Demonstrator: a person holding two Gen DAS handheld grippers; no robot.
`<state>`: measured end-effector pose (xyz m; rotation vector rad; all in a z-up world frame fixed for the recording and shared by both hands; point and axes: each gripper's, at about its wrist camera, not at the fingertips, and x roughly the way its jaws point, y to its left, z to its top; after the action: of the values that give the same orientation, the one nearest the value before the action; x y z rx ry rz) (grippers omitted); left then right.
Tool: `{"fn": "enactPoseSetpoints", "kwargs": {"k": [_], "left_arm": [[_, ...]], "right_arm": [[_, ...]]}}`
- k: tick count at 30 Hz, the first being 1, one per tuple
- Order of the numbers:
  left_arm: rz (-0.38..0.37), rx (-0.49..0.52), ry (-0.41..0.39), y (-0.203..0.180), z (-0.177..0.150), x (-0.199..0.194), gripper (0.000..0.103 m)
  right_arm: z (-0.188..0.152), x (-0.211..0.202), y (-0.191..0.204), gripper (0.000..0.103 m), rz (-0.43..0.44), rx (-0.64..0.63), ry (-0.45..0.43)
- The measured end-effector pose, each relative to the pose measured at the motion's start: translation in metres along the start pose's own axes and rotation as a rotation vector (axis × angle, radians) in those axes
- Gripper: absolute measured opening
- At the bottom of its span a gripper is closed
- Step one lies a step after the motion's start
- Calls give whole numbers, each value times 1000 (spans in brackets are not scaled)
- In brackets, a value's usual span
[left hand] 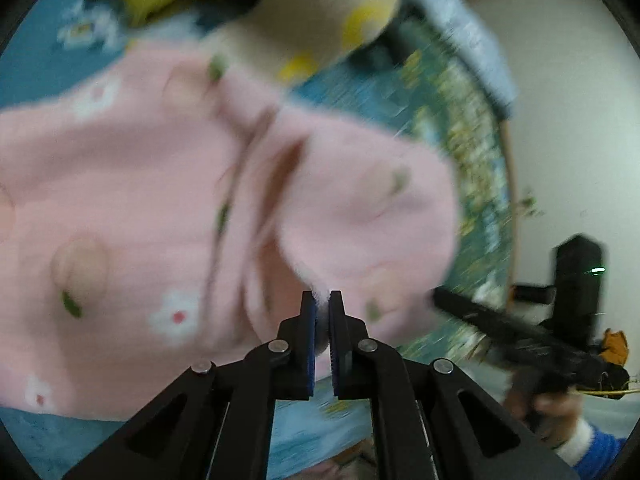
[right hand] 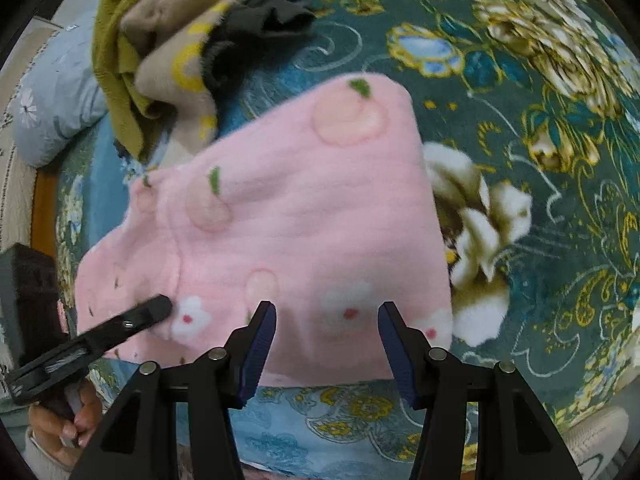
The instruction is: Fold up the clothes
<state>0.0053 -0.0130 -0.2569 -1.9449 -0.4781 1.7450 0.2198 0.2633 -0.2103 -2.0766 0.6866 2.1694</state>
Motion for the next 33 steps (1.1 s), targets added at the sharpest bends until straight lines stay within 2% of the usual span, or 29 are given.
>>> {"fn": "enactPoseSetpoints", "kwargs": {"k": [3,5,6,7,9,12,15,21,23,24,25,27,28,31,33], "left_arm": [[45,-33,17,15,-3,8,4],[11,-51,-4,17,-2,1,6],[-13,-56,-21,16,1,-6,14],[-28,-57,-39,15,5,-11,32],[-70,-68,-94,17,11,-23,51],[-143,-110,-127,20,33,-24,53],[-197,-128,-92,15,53,-7,53],[-269,-231,4,19,73,25,53],[-315,-289,7,19,77,32,51],[-333,-305,0,17,79,35,45],[-329,-274,-22,13,79,31,30],[-259,-137,-74,-8,81,20,7],[-226,-57,-104,-21,80,12,6],[-254,133,-215,-49,70,-20,5],[-249,185,-272,-60,69,-32,5]], "right_arm": [[-2,2,-5,57,-3,19,7],[-2,3,-7,57,-4,28,10],[-1,4,-7,57,-4,32,12],[1,5,-8,57,-4,36,15],[2,6,-9,57,-5,43,17],[5,7,-9,57,-6,50,21],[7,9,-9,57,-7,57,24],[10,10,-13,57,-12,76,27],[10,10,-14,57,-12,82,28],[10,11,-14,57,-11,86,28],[10,11,-14,57,-11,90,27],[10,12,-15,57,-8,98,27],[10,12,-15,57,-8,102,27],[10,13,-15,57,-4,110,27],[10,14,-14,57,-3,111,27]]}}
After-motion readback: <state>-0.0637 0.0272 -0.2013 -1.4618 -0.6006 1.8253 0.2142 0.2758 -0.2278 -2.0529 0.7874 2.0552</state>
